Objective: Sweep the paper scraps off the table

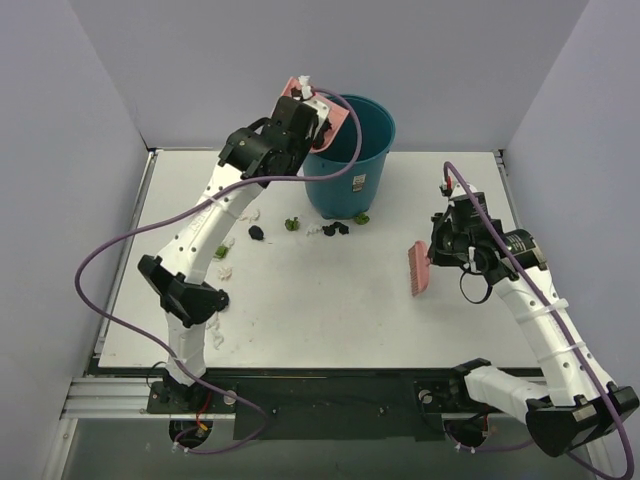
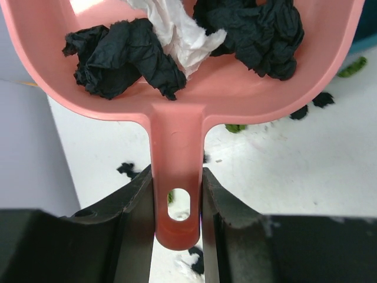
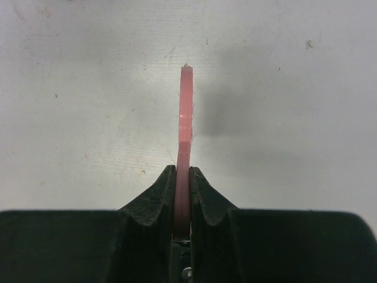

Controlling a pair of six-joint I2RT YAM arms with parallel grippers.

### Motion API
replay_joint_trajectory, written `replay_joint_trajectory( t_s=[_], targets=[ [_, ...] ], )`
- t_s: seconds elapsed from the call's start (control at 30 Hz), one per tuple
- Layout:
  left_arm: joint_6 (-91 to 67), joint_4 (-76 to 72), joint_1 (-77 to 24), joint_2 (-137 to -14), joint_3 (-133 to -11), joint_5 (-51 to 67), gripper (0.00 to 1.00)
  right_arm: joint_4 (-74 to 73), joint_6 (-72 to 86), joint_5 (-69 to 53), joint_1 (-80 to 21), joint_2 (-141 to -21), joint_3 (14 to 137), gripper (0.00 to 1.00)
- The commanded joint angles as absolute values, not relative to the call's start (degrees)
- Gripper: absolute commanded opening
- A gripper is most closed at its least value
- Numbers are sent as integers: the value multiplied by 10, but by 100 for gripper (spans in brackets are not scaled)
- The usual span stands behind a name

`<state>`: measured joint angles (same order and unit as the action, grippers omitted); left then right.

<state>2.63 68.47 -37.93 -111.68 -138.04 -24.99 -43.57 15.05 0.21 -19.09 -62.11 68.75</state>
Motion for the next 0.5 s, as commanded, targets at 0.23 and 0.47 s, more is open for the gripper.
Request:
replay_joint_trajectory(
  t_s=[0.23,0.47],
  targets=[
    [255,395,-378,-1166,-1346,-469,0,-450,170,7,-194,-588,687,0],
    [414,186,-390,-1159,-1242,-542,0,-453,171,5,-198,-592,694,0]
  ],
)
